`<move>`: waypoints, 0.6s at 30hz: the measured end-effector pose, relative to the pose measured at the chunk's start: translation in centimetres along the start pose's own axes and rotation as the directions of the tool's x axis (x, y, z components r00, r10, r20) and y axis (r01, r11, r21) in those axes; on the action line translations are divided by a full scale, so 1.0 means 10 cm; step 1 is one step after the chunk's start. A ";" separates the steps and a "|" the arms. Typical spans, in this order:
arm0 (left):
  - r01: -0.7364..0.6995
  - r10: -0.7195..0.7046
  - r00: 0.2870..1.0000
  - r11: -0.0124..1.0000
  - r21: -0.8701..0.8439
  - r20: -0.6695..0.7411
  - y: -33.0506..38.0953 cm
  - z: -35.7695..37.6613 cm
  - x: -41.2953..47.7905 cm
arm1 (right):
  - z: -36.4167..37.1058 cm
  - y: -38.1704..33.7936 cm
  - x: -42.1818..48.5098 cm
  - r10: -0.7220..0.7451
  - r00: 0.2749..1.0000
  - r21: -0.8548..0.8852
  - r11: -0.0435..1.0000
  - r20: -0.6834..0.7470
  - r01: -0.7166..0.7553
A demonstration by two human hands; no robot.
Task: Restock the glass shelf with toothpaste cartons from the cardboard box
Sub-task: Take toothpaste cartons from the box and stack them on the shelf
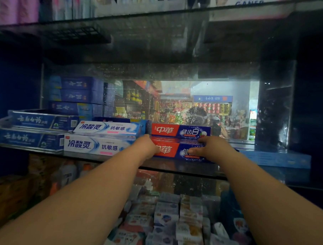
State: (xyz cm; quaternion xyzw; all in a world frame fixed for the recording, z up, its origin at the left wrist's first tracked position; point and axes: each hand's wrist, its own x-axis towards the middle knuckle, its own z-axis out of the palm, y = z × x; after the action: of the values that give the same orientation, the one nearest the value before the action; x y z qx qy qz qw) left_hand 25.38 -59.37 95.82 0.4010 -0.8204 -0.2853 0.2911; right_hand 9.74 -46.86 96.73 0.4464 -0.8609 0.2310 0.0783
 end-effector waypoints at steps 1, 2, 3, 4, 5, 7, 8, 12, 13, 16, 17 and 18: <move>0.000 0.000 1.000 0.999 0.032 0.000 0.01 0.01 0.01 | 0.03 0.00 0.03 0.010 1.000 -0.009 1.000 0.000 -0.010; 0.004 -0.004 1.000 0.998 0.061 0.002 0.02 0.02 0.02 | 0.04 0.00 0.06 0.012 1.000 -0.015 1.000 0.004 -0.012; 0.002 -0.003 1.000 0.997 0.082 0.002 0.04 0.03 0.04 | 0.06 0.01 0.09 0.012 1.000 -0.020 1.000 0.006 -0.012; 0.005 -0.005 1.000 0.996 0.094 0.002 0.04 0.04 0.04 | 0.06 0.03 0.11 0.016 1.000 -0.020 1.000 -0.001 -0.016; 0.003 -0.003 1.000 0.995 0.099 -0.003 0.04 0.05 0.05 | 0.07 0.04 0.13 0.021 1.000 -0.015 1.000 -0.012 -0.021; 0.005 -0.003 1.000 0.995 0.103 -0.019 0.04 0.07 0.07 | 0.07 0.05 0.14 0.022 1.000 -0.005 1.000 -0.018 -0.022; 0.002 0.001 1.000 0.995 0.100 -0.027 0.03 0.08 0.08 | 0.08 0.06 0.15 0.020 1.000 -0.009 1.000 -0.012 -0.020; 0.004 0.004 0.998 0.991 0.131 -0.066 0.02 0.09 0.02 | 0.10 0.06 0.11 0.013 1.000 0.011 1.000 -0.011 -0.013; 0.004 0.009 0.996 0.989 0.148 -0.089 0.02 0.09 -0.01 | 0.11 0.05 0.09 0.011 0.999 -0.003 1.000 -0.036 -0.011; -0.029 0.063 0.984 0.979 0.199 -0.168 0.01 0.12 -0.10 | 0.10 -0.06 0.00 -0.038 0.989 -0.156 0.988 -0.142 0.015; -0.063 0.104 0.976 0.976 0.208 -0.189 0.01 0.13 -0.15 | 0.09 -0.12 -0.05 -0.081 0.979 -0.181 0.982 -0.185 0.047; -0.104 0.151 0.965 0.970 0.219 -0.212 -0.01 0.14 -0.21 | 0.10 -0.18 -0.10 -0.127 0.966 -0.172 0.981 -0.224 0.089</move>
State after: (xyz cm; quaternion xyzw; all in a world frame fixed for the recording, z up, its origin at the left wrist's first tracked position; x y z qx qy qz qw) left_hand 25.44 -57.36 94.31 0.4051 -0.8311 -0.1316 0.3576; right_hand 11.87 -47.48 96.13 0.4546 -0.8358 0.2073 0.2276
